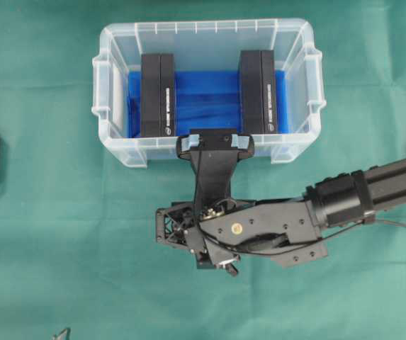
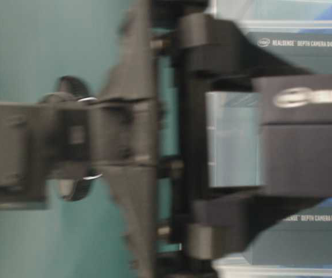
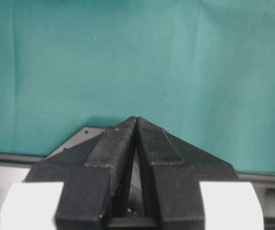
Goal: Take the box out of the case with the right arm.
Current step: 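Carry the box toward the front and set it on the cloth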
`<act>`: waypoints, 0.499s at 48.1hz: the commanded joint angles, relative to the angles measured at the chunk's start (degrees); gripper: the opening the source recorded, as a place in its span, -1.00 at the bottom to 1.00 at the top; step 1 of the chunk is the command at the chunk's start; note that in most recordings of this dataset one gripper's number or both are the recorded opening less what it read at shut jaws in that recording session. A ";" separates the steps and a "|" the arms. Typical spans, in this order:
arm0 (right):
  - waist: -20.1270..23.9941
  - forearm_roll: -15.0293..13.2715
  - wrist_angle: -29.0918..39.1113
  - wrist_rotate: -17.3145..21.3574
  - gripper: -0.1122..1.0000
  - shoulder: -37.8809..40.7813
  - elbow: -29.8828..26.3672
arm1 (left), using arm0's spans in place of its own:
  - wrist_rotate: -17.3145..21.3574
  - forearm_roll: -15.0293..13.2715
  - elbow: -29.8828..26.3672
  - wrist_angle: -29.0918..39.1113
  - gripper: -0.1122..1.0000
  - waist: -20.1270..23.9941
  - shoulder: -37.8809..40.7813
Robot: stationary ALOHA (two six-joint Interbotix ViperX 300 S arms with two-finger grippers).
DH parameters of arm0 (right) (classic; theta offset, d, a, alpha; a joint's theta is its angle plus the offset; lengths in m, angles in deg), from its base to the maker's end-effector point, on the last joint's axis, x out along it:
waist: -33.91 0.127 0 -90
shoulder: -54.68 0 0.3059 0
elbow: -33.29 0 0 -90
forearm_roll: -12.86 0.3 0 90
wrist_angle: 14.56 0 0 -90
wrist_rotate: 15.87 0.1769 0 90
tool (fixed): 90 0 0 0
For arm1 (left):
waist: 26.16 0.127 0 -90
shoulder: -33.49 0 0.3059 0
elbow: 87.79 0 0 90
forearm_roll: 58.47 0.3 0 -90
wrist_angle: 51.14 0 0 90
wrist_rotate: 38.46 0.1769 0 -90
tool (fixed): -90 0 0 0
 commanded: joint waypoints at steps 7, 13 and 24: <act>-0.35 0.18 -5.80 0.70 0.38 -1.49 3.25 | 0.09 0.18 -0.97 -0.53 -0.79 -0.18 0.44; -0.35 0.35 -6.77 1.41 0.38 -1.58 3.78 | 0.09 0.18 -0.88 -0.44 -0.79 -0.18 0.62; -0.44 0.35 -7.12 1.41 0.38 -1.58 3.78 | 0.09 0.35 -0.88 -0.53 -0.79 -0.18 0.62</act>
